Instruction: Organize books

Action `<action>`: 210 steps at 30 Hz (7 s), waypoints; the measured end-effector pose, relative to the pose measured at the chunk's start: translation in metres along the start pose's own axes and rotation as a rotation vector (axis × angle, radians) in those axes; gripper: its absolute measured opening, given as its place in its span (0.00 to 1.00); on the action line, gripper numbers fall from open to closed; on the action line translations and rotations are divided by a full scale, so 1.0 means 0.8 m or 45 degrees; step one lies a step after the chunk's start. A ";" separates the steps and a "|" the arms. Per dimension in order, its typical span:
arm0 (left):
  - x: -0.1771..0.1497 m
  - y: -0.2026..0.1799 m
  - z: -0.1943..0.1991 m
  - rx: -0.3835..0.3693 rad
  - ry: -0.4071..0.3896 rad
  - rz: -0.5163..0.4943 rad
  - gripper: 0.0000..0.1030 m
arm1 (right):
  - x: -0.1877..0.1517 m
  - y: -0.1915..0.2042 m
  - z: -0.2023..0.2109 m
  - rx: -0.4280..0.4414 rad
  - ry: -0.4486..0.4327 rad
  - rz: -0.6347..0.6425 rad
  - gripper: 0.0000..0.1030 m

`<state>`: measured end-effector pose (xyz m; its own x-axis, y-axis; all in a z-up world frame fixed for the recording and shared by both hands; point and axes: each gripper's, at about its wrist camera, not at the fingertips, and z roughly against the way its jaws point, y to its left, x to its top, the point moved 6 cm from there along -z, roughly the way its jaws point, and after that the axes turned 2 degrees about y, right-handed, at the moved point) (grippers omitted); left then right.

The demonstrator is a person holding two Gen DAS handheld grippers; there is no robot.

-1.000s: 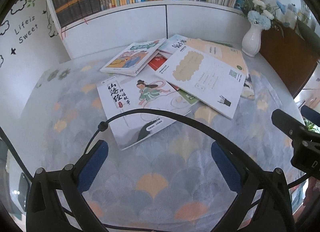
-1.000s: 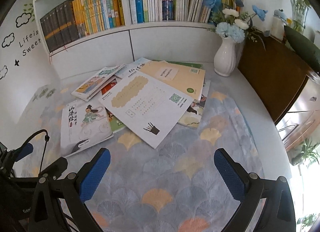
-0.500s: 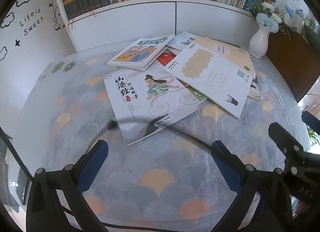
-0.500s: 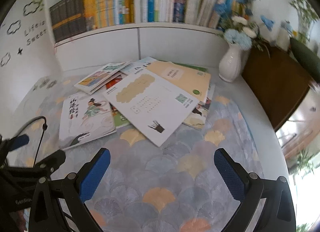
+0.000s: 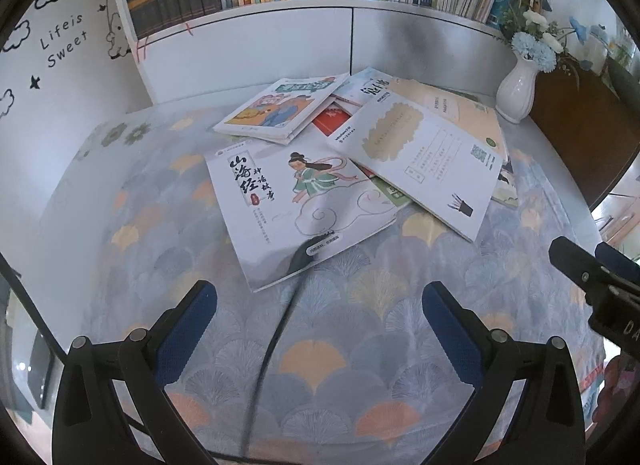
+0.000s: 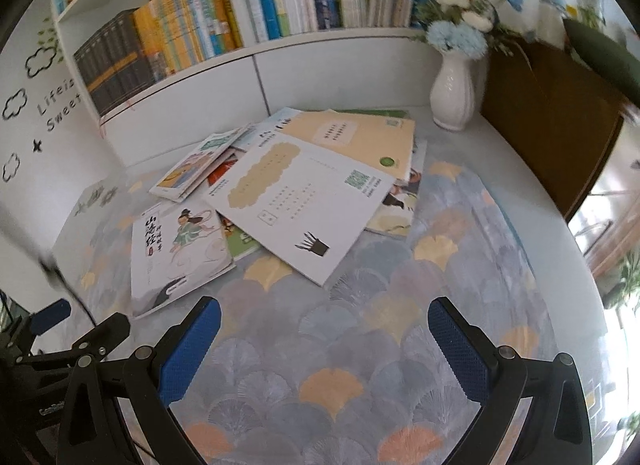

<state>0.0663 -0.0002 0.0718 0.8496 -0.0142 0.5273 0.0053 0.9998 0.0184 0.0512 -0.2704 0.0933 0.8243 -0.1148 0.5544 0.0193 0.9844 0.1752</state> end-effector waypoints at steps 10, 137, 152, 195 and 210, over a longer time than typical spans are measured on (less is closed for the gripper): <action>0.000 0.002 0.003 0.027 -0.023 -0.001 1.00 | -0.003 -0.015 -0.006 0.033 0.029 -0.076 1.00; -0.024 0.109 -0.139 -0.408 0.214 0.668 0.11 | -0.007 0.112 -0.178 0.853 0.312 -0.303 0.06; -0.092 0.313 -0.102 -0.183 0.267 0.511 0.11 | -0.103 0.318 -0.157 0.760 0.463 -0.151 0.06; 0.061 0.092 -0.101 -0.485 0.106 0.176 0.53 | -0.006 0.125 -0.077 0.183 0.042 -0.197 0.79; 0.184 0.178 -0.209 -0.147 -0.084 0.669 0.52 | 0.145 0.096 -0.185 0.681 0.047 -0.447 0.80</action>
<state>0.2804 0.1420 0.0098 0.7186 0.4912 0.4923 -0.3503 0.8672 -0.3539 0.2320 -0.1884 0.0503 0.8393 -0.4041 0.3637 0.0142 0.6850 0.7284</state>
